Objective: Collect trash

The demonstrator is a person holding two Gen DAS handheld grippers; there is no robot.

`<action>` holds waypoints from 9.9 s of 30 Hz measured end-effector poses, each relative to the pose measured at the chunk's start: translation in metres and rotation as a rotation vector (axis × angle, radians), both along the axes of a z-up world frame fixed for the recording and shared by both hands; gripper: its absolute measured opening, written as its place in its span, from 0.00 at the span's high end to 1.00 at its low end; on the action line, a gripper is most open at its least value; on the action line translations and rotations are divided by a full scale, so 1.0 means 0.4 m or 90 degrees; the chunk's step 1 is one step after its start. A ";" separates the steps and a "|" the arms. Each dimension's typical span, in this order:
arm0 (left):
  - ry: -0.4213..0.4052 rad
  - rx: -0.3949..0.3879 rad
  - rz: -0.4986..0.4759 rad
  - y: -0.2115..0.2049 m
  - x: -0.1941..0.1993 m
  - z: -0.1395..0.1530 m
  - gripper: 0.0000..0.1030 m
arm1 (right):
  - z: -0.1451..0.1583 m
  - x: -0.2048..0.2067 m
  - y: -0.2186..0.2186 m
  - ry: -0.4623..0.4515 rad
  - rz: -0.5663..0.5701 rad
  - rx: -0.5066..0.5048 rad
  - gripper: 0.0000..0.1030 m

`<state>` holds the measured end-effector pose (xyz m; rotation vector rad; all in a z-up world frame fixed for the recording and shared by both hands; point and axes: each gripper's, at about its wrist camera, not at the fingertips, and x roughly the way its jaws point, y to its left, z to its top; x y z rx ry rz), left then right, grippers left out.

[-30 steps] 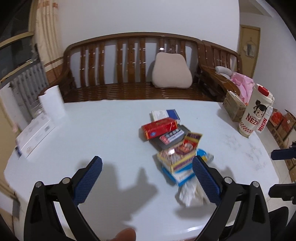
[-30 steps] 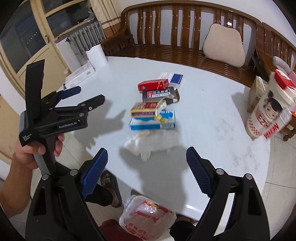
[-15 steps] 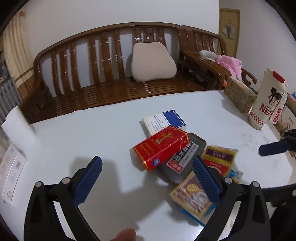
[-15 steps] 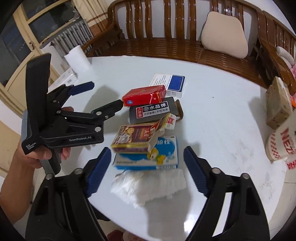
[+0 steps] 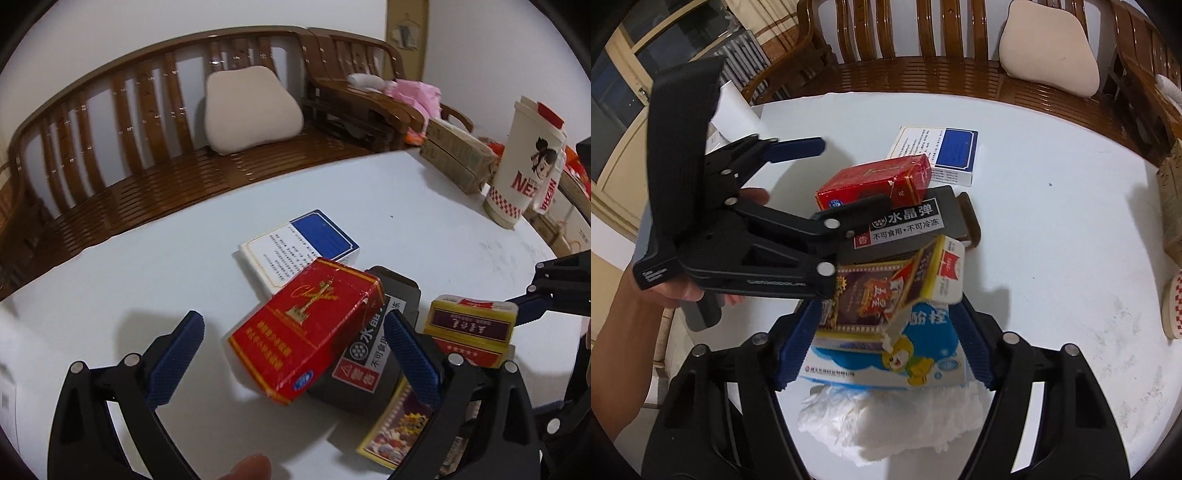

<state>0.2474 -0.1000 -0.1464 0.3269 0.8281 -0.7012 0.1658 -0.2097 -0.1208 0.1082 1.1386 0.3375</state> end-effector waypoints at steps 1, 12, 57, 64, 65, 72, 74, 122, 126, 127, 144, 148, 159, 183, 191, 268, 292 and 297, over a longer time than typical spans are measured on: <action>0.005 0.002 -0.011 -0.004 0.006 -0.004 0.08 | -0.003 0.003 0.002 0.001 0.000 0.000 0.32; 0.061 -0.021 -0.045 -0.015 0.054 -0.045 0.08 | -0.042 0.037 0.019 0.024 0.007 0.008 0.52; 0.054 0.000 -0.005 0.035 0.056 -0.045 0.79 | -0.046 0.024 0.031 0.003 0.017 0.027 0.96; 0.042 -0.015 0.019 0.046 0.033 -0.021 0.79 | -0.027 0.015 0.042 -0.010 0.027 0.027 0.98; 0.039 -0.016 0.023 0.048 0.029 -0.016 0.79 | -0.022 0.012 0.045 -0.011 0.031 0.028 0.98; 0.031 -0.038 0.060 0.080 -0.007 0.052 0.79 | 0.029 -0.012 0.070 -0.030 0.048 0.030 0.99; 0.024 -0.039 0.070 0.088 -0.022 0.074 0.79 | 0.049 -0.022 0.073 -0.036 0.050 0.037 0.99; 0.009 -0.070 0.199 0.053 -0.806 0.349 0.79 | 0.353 -0.661 -0.049 -0.159 0.092 -0.001 0.99; 0.034 -0.063 0.198 0.046 -0.863 0.285 0.79 | 0.287 -0.728 -0.057 -0.136 0.089 -0.012 0.99; 0.041 -0.061 0.197 0.044 -0.876 0.267 0.79 | 0.270 -0.741 -0.056 -0.130 0.089 -0.014 0.99; 0.205 0.018 0.183 -0.017 -1.002 -0.150 0.79 | -0.096 -0.862 -0.047 -0.017 0.076 -0.064 0.99; 0.253 0.044 0.194 -0.034 -0.996 -0.242 0.79 | -0.181 -0.854 -0.045 0.022 0.085 -0.078 0.99; 0.343 0.115 0.224 -0.073 -0.974 -0.466 0.79 | -0.404 -0.810 -0.047 0.116 0.104 -0.113 0.99; 0.405 0.191 0.257 -0.100 -0.943 -0.706 0.79 | -0.669 -0.757 -0.059 0.211 0.102 -0.110 0.98; 0.412 0.195 0.256 -0.110 -0.941 -0.723 0.79 | -0.685 -0.759 -0.053 0.219 0.107 -0.110 0.98; -0.008 -0.047 0.325 0.179 -0.702 0.150 0.08 | 0.115 -0.684 -0.099 -0.066 0.025 -0.026 0.14; -0.010 -0.033 0.225 0.093 -0.356 0.142 0.08 | 0.091 -0.412 -0.054 -0.052 -0.007 -0.049 0.14; -0.002 -0.014 0.170 0.048 -0.269 0.103 0.08 | 0.051 -0.353 -0.032 -0.037 -0.007 -0.059 0.14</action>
